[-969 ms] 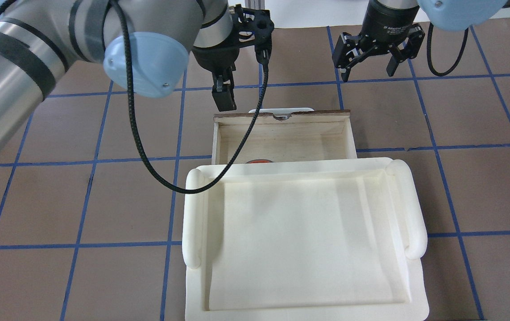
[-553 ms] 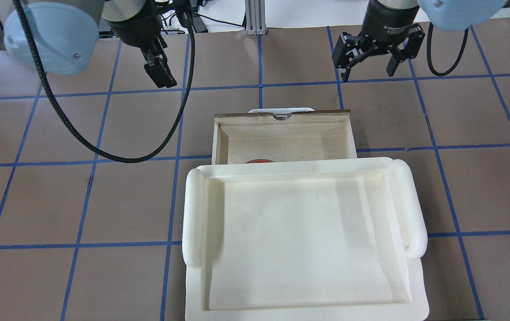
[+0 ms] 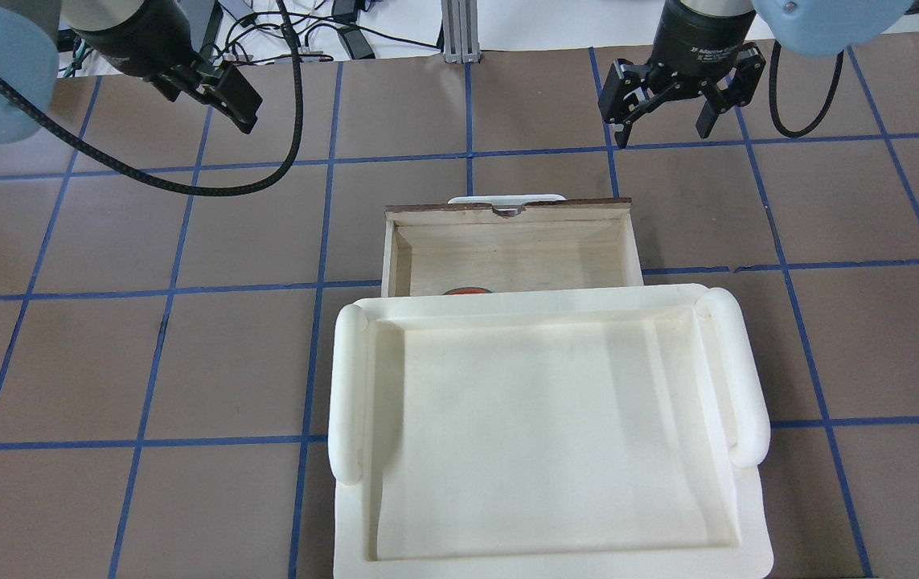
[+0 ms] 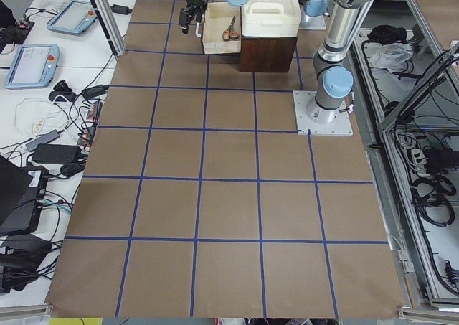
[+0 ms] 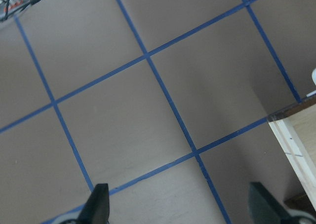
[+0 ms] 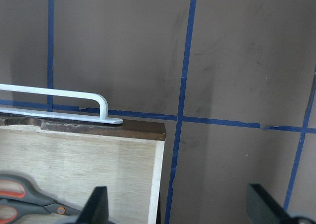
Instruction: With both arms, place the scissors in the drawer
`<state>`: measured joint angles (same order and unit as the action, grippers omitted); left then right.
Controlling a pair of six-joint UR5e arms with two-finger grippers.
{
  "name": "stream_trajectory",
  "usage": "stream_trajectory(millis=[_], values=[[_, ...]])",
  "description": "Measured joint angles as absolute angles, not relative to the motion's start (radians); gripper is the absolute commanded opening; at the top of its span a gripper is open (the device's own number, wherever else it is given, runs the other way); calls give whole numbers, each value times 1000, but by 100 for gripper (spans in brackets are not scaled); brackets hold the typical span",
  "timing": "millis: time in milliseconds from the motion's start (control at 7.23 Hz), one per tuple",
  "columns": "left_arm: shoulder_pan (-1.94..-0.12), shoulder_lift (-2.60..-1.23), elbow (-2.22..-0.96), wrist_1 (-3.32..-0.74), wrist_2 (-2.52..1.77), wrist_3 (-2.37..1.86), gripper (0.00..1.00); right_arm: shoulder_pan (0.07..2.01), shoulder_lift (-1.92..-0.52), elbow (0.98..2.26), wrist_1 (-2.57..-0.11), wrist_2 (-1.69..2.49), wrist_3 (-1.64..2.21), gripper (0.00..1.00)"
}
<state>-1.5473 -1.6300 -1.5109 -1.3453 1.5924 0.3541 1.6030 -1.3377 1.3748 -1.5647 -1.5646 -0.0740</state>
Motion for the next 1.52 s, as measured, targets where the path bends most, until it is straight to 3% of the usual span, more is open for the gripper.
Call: stream_trajectory(millis=[553, 1107, 1522], values=[[-1544, -1525, -1568, -1391, 1632, 79, 100, 1603, -1338, 1376, -1565, -1565, -75, 100], [-1540, -1516, -1571, -1409, 1620, 68, 100, 1603, -1338, 1376, -1548, -1566, -76, 100], [-1523, -1515, -1555, -1574, 1575, 70, 100, 1601, -1338, 1367, -1550, -1557, -76, 100]])
